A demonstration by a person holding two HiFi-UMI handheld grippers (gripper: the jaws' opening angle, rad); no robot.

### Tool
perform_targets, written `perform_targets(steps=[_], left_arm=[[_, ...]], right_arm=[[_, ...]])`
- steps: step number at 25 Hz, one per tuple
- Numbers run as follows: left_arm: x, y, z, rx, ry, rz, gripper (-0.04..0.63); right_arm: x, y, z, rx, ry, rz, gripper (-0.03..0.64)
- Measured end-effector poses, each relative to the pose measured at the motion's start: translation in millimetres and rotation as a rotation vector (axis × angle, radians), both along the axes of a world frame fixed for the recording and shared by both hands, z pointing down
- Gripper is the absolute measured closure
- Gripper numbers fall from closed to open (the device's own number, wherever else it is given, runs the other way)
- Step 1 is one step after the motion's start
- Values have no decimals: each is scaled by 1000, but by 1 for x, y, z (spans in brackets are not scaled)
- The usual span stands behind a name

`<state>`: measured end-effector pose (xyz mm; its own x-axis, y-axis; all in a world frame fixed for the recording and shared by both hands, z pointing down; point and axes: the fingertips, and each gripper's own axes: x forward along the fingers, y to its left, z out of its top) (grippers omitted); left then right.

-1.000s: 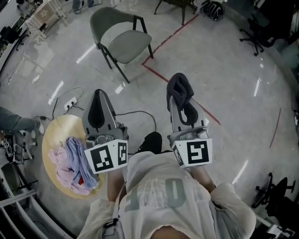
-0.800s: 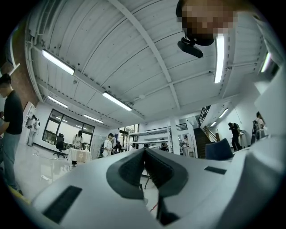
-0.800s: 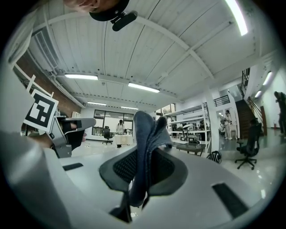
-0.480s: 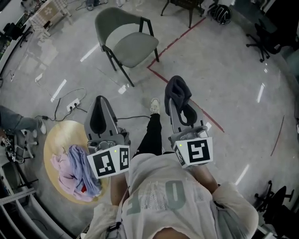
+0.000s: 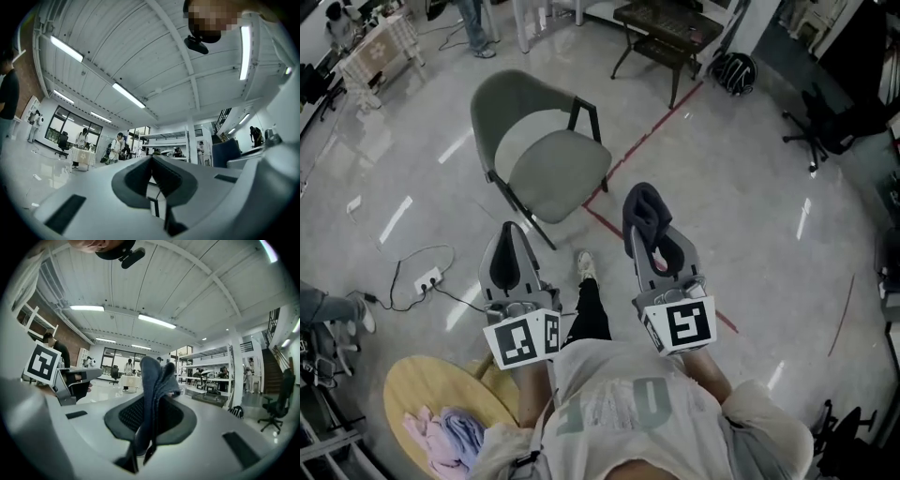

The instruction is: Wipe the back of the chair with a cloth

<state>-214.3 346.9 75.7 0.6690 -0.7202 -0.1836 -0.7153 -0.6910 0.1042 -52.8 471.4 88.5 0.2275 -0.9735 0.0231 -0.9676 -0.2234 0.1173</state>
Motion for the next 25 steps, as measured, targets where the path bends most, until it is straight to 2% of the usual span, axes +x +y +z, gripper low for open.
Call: perform_targets(steps=[6, 10, 16, 25], left_arm=[[108, -159, -52, 41, -5, 31, 579], [146, -224, -66, 56, -3, 53, 579], [184, -277, -69, 8, -1, 40, 578], [195, -317, -87, 11, -7, -114, 579]], right_arm=[[89, -164, -59, 38, 28, -9, 559], [127, -240, -65, 52, 3, 5, 559], [158, -302, -66, 59, -19, -40, 560], [179, -375, -81, 107, -59, -217, 559]])
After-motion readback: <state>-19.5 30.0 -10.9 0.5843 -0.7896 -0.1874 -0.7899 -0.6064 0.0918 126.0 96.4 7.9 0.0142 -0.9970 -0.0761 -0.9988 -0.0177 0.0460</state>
